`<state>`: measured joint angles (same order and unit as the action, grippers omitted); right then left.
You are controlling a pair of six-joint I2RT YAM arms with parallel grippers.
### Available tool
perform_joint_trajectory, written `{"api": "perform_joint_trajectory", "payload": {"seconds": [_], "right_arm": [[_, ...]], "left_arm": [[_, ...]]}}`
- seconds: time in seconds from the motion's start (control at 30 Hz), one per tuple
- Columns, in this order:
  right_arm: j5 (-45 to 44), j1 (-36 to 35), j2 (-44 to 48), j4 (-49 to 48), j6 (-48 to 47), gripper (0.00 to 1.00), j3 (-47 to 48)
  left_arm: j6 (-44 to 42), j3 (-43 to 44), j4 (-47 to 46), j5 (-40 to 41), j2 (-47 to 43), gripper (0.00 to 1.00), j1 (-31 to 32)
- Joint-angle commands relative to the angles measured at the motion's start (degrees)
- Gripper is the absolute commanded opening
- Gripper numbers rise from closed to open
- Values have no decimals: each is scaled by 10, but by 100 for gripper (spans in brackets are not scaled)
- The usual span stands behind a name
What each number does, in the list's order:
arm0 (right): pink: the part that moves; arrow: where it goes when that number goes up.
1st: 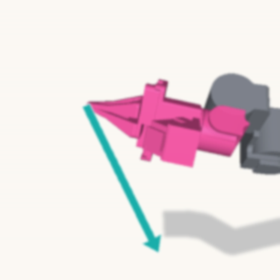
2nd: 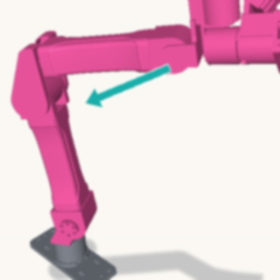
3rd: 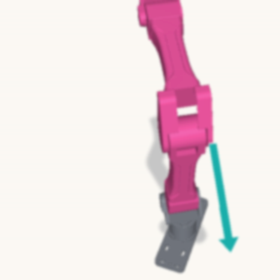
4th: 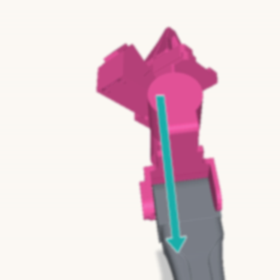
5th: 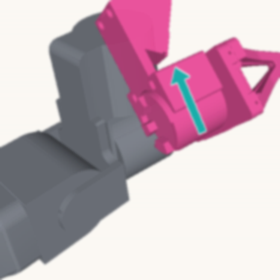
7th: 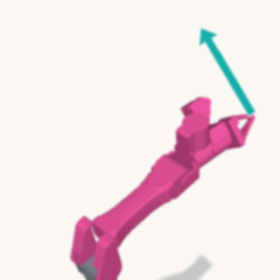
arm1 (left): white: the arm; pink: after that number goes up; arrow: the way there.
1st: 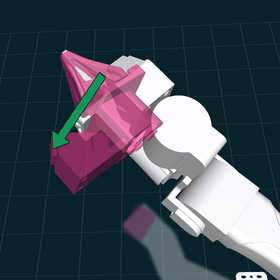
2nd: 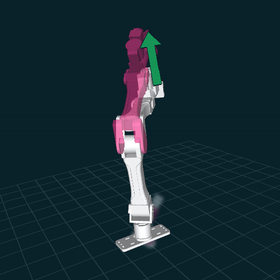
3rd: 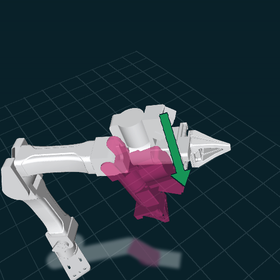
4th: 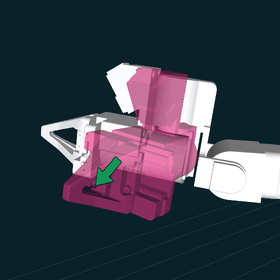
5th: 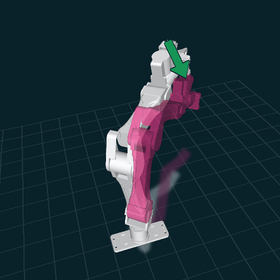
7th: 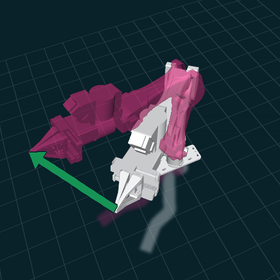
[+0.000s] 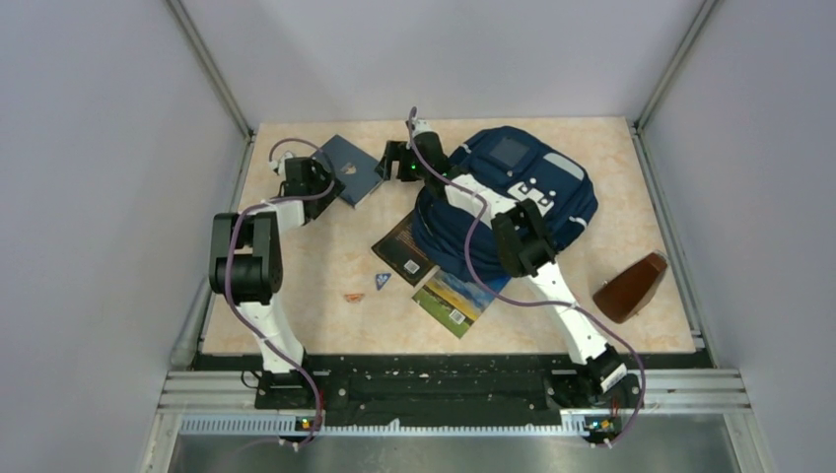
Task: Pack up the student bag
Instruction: Pick up the book from the center of the board.
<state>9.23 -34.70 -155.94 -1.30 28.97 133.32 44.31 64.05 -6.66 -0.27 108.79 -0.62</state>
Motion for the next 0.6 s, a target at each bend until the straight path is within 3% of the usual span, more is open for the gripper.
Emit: {"api": "perform_joint_trajectory", "payload": {"seconds": [0.0, 0.33, 0.57], "right_arm": [[-33, 6, -31, -7, 27, 86, 35], [124, 8, -79, -73, 61, 78, 71], [168, 2, -55, -72, 42, 58, 47]], "left_arm": [[9, 22, -43, -19, 10, 79, -17], [-11, 59, -42, -73, 51, 78, -28], [-19, 77, -25, -116, 73, 67, -28]]}}
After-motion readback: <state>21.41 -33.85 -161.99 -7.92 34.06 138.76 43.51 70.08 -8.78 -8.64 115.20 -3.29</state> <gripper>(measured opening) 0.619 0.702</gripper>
